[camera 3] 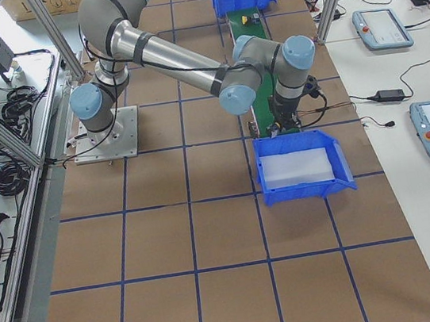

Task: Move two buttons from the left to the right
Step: 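Carry the first button to the far bin while the left arm withdraws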

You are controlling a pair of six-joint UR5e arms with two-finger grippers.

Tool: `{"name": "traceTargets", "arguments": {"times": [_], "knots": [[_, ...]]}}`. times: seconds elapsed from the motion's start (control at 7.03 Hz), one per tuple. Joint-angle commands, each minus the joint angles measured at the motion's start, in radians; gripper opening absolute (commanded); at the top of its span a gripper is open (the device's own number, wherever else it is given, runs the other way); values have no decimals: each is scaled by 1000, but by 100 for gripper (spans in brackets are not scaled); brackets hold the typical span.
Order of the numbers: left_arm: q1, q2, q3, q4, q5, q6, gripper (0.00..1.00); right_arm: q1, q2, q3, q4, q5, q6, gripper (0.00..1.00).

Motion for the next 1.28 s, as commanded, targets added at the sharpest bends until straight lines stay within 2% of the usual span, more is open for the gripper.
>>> {"name": "traceTargets", "arguments": {"times": [0.0,0.28,0.57,1.14], "knots": [[-3,-7,12,19,-29,-44,100,-77,12,-19,-2,-5,-60,4],[0,-2,2,17,-24,11,100,-81,59,-34,-59,-27,-53,5],[-4,-5,-3,3,-29,167,100,-78,136,-53,-150,-24,-51,5],[-9,22,-66,13,-47,136,100,-71,225,-77,-209,-27,-48,5]]}}
